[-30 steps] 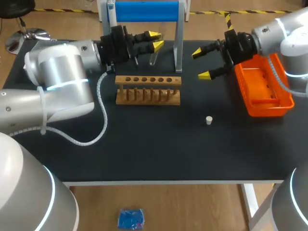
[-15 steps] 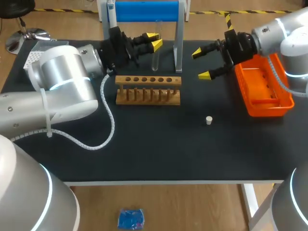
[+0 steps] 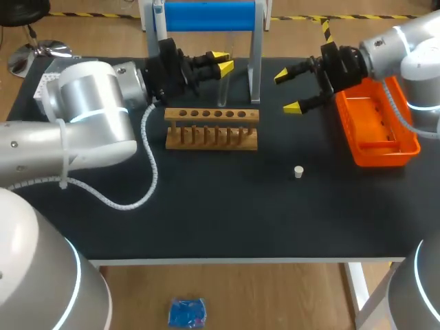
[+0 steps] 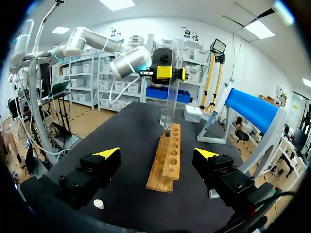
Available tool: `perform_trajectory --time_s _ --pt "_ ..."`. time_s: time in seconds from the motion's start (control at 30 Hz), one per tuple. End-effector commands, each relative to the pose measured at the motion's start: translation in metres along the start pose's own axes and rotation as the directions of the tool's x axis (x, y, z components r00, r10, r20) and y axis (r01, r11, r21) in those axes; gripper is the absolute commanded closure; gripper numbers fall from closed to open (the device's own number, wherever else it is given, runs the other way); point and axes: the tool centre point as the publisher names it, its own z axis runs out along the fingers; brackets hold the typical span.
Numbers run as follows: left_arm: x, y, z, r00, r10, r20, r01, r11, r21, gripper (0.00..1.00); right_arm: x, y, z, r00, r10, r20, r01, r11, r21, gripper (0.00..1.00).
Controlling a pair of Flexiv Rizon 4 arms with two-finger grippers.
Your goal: Invert the test tube, pick up the pipette, mount the tip to pipette, aspirate from beaker and dispense into the tube, eject the tip, return the pipette, and cap with the stopper.
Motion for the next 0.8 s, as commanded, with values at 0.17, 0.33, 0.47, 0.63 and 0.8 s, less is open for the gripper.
perform_trajectory --time_s 0.17,0.33,0.47,0.63,0.8 --pt "-0.008 -0.003 -0.005 0.994 -0.004 -0.11 0.003 1.0 -0.009 1.0 0.0 0.0 -0.001 1.0 0.0 -0.001 0.0 1.0 0.002 0.0" --pt "-0.011 0.003 -0.007 0.992 -0.018 -0.124 0.018 1.0 -0.001 1.0 0.0 0.0 -0.001 1.0 0.0 -0.001 0.0 1.0 0.002 0.0" --pt "-0.014 0.008 -0.01 0.992 -0.023 -0.123 0.023 1.0 0.0 1.0 0.0 0.0 -0.001 1.0 0.0 -0.001 0.0 1.0 0.002 0.0" --pt "-0.017 0.012 -0.01 0.993 -0.024 -0.117 0.025 1.0 0.008 1.0 0.0 0.0 -0.001 1.0 0.0 -0.001 0.0 1.0 0.002 0.0" --pt "-0.019 0.017 -0.01 0.993 -0.026 -0.113 0.027 1.0 0.009 1.0 0.0 0.0 -0.001 1.0 0.0 -0.001 0.0 1.0 0.002 0.0"
